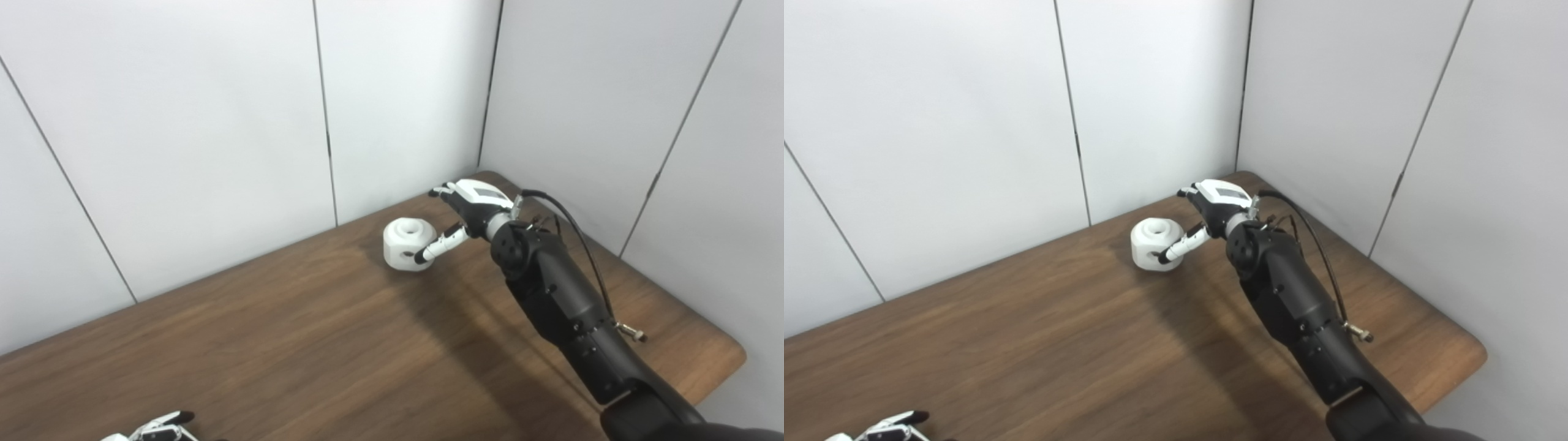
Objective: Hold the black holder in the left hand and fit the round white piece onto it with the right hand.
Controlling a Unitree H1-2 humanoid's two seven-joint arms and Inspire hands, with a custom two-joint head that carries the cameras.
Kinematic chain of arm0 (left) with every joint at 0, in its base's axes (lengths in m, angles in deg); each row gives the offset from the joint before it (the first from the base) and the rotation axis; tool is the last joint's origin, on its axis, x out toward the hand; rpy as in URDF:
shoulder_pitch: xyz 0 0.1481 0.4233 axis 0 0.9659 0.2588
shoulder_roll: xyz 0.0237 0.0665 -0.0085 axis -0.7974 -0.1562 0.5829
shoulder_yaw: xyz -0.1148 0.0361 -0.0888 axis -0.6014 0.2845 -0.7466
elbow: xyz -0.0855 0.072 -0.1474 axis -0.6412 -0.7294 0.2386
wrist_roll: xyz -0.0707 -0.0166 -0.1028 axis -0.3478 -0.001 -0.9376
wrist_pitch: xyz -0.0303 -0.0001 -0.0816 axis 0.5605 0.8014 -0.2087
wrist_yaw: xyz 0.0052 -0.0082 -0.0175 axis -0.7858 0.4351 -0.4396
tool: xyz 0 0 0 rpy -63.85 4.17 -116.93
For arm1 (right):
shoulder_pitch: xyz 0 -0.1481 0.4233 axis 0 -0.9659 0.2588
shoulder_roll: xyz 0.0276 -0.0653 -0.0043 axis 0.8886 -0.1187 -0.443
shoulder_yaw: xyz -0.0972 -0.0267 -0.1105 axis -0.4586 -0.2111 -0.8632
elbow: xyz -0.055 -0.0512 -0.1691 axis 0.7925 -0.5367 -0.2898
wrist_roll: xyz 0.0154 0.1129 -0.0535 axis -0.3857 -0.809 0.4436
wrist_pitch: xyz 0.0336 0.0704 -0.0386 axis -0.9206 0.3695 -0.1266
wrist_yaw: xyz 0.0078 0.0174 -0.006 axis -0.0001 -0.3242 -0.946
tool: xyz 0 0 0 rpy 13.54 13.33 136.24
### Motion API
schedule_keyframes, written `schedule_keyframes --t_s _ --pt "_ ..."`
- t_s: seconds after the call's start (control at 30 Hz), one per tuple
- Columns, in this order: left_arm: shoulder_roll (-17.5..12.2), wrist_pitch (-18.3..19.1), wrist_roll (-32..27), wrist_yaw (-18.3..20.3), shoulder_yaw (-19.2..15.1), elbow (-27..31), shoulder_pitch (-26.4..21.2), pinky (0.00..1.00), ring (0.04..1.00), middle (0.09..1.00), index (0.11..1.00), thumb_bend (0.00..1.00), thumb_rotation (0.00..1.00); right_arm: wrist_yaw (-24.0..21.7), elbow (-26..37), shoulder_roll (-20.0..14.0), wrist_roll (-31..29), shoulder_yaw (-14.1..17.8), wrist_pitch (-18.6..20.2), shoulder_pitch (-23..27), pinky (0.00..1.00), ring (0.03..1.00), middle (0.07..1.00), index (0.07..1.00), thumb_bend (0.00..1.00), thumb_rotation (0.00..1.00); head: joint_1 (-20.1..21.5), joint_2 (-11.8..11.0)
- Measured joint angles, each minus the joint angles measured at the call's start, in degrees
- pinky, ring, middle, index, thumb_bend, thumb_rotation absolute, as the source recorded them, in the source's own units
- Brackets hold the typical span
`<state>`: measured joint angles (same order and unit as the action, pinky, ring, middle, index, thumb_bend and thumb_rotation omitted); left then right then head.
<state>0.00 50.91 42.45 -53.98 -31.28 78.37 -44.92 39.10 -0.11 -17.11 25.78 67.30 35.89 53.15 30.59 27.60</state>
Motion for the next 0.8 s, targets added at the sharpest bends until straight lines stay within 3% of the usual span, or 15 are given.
schedule_keyframes --t_s 0.3,0.63,0.73,0.77,0.8 --pt "-0.23 -0.22 -0.5 1.03 -0.9 2.11 1.72 0.81 0.853 0.838 0.483 0.51 0.04 -0.05 -3.01 0.14 1.26 -2.53 0.01 1.88 0.8 0.989 1.0 0.915 1.0 0.47 -0.79 0.79" --pt "-0.43 -0.46 -0.59 1.71 -1.56 3.39 2.6 0.81 0.857 0.841 0.483 0.51 0.04 -0.17 -6.31 0.58 0.41 -3.3 0.0 3.19 0.85 1.0 1.0 0.902 1.0 0.46 -1.05 1.06" --pt "-0.44 -0.41 -0.66 2.18 -1.89 3.7 2.77 0.81 0.855 0.84 0.483 0.51 0.04 0.37 -6.66 0.89 0.21 -3.81 0.01 3.18 0.84 0.995 0.989 0.78 0.96 0.42 -1.32 1.23" --pt "-0.44 -0.43 -0.73 2.22 -1.98 3.74 2.82 0.8 0.854 0.84 0.483 0.51 0.04 0.9 -6.67 0.92 0.21 -4.13 0.01 3.18 0.81 0.975 0.955 0.676 0.89 0.38 -1.58 1.32" --pt "-0.44 -0.43 -0.8 2.28 -2.09 3.81 2.89 0.8 0.854 0.841 0.483 0.51 0.04 2.14 -6.71 0.92 0.2 -4.63 -0.07 3.17 0.79 0.95 0.915 0.583 0.71 0.27 -1.58 1.32"
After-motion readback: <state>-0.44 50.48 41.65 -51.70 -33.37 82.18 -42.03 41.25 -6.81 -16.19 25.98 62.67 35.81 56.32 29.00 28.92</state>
